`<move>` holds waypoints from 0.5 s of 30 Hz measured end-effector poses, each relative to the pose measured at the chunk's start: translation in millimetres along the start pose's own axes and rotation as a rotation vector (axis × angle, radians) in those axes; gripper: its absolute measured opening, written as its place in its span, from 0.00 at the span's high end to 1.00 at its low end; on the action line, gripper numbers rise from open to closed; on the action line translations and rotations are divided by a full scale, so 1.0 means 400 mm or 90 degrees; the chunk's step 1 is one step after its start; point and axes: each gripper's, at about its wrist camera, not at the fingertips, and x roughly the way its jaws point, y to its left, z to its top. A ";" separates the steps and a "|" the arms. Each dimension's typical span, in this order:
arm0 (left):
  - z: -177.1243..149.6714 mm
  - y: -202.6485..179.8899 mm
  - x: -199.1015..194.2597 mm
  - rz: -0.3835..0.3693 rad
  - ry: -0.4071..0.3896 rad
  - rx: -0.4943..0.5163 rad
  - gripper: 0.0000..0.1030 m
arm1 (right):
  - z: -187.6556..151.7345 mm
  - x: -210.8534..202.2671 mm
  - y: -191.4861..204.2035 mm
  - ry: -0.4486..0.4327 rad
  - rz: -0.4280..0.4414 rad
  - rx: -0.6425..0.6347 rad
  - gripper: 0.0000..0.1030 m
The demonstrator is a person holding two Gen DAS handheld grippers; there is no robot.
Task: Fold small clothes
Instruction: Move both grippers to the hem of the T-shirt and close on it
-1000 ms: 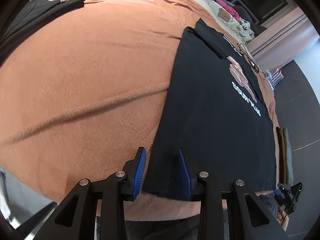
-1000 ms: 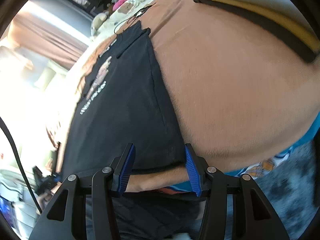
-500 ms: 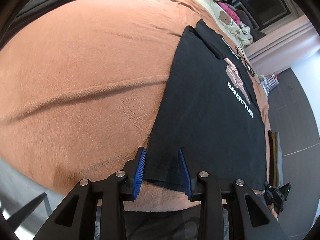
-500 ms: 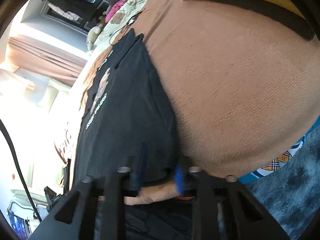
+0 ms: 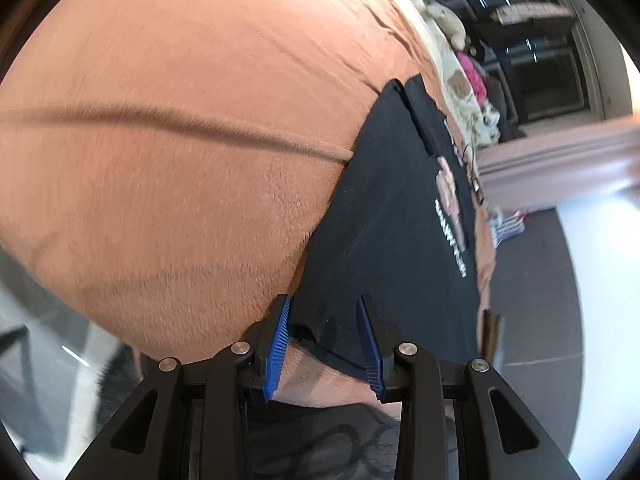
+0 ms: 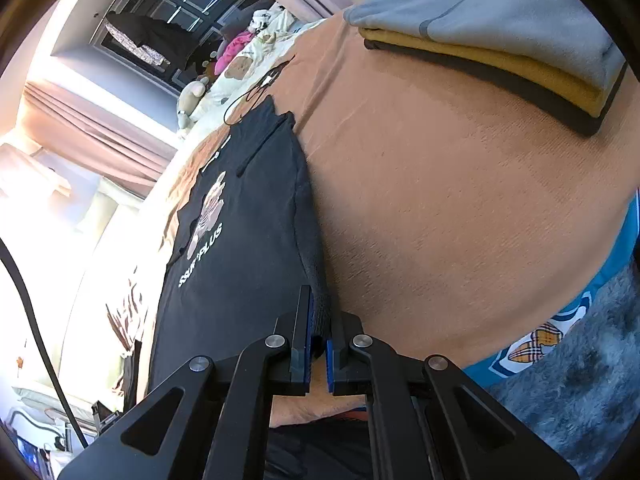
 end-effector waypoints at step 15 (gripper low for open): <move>-0.001 -0.011 0.035 -0.010 -0.024 -0.027 0.66 | 0.018 0.030 -0.011 0.020 -0.015 0.022 0.99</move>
